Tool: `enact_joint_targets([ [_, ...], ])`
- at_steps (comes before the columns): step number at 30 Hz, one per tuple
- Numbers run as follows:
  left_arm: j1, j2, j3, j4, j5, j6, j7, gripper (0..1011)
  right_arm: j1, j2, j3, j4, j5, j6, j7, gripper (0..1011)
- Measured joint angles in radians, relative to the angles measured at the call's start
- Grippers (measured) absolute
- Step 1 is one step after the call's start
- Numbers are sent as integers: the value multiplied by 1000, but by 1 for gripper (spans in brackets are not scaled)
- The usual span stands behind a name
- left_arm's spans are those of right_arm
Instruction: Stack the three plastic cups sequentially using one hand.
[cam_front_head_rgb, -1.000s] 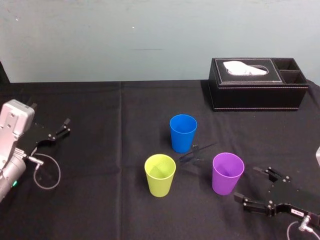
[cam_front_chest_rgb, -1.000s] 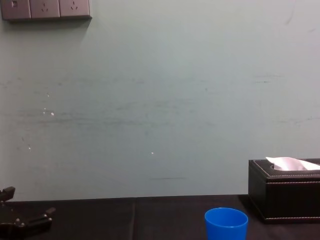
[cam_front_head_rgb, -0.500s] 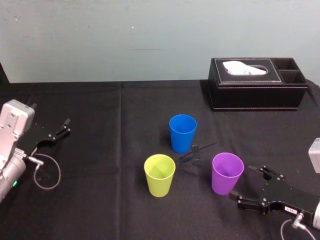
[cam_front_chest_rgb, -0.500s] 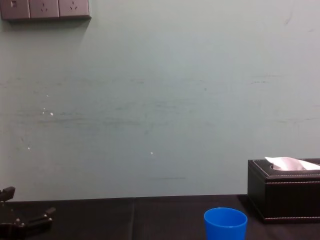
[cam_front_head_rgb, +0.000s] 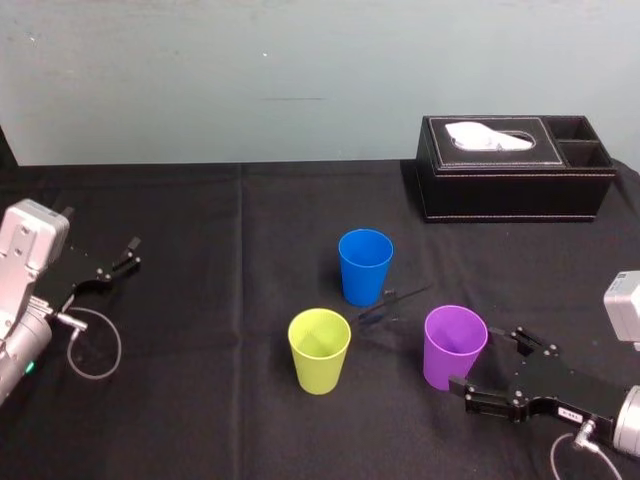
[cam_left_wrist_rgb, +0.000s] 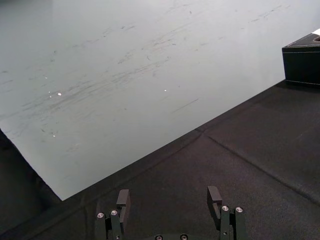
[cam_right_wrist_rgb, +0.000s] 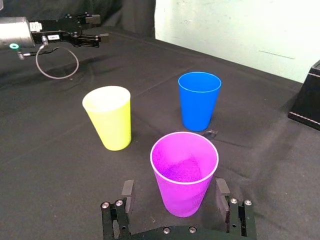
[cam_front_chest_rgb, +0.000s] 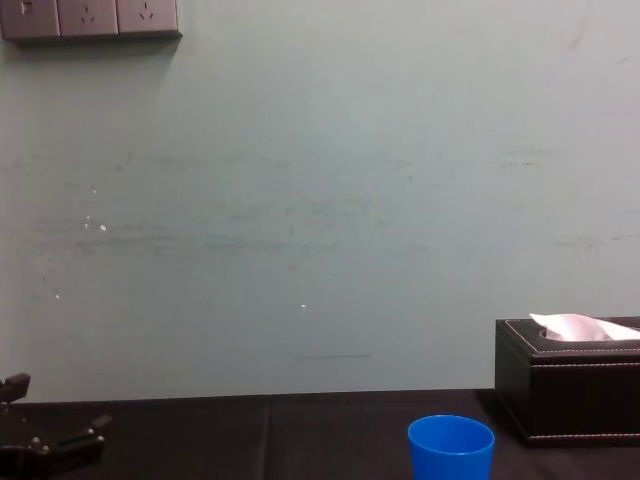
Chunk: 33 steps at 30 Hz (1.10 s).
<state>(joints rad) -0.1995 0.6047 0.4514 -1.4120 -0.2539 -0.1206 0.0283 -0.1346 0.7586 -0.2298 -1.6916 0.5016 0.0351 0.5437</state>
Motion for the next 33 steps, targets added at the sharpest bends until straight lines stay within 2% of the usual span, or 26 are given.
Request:
enact_joint_targets([
  [21,0,0,0,0,0,0,0,1010,67,-40,-41,30,-28,18,-14,1004],
  [33,0,0,0,0,0,0,0,1010,76,-47,-49,34,-32,22,-17,1004],
])
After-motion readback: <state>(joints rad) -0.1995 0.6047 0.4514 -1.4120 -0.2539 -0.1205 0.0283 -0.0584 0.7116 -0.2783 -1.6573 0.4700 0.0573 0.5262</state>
